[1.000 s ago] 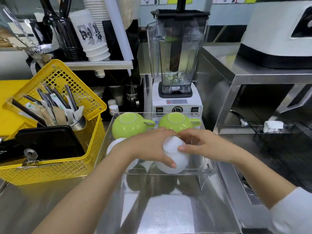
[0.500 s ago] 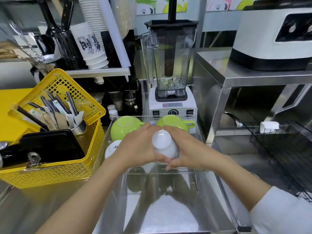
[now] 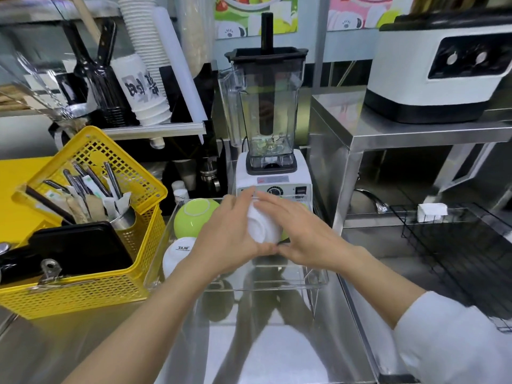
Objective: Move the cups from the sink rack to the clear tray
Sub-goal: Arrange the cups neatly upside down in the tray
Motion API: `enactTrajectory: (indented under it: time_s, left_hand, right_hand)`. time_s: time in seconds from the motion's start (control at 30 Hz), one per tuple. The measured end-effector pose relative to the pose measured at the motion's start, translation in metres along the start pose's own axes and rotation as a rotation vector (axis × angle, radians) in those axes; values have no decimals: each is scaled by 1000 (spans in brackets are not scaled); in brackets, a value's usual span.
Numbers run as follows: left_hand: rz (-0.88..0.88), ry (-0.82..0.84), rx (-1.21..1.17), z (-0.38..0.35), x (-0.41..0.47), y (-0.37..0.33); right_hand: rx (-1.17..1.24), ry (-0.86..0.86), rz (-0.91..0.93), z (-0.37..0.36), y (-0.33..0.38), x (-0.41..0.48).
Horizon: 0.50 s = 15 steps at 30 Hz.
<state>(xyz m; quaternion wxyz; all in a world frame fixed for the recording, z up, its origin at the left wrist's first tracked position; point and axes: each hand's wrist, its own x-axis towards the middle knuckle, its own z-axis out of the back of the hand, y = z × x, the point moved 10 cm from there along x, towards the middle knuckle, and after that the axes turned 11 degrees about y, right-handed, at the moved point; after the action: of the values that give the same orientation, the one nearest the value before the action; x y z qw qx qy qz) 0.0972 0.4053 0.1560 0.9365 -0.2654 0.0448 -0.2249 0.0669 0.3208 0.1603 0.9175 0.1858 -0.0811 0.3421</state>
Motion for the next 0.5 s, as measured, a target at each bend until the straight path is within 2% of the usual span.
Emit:
enactTrajectory:
  time_s: [0.1, 0.17, 0.33, 0.4, 0.5]
  left_hand:
    - [72, -133, -440, 10, -1, 13]
    - [143, -178, -803, 9, -3, 24]
    - [434, -65, -1527, -31, -11, 25]
    - [493, -11, -1620, -43, -15, 20]
    - [481, 71, -1610, -54, -17, 17]
  right_hand:
    - [29, -155, -60, 16, -7, -14]
    - [55, -184, -65, 18, -5, -19]
    - [-87, -209, -10, 15, 12, -24]
    - [-184, -262, -3, 18, 19, -25]
    - [-264, -347, 25, 22, 27, -30]
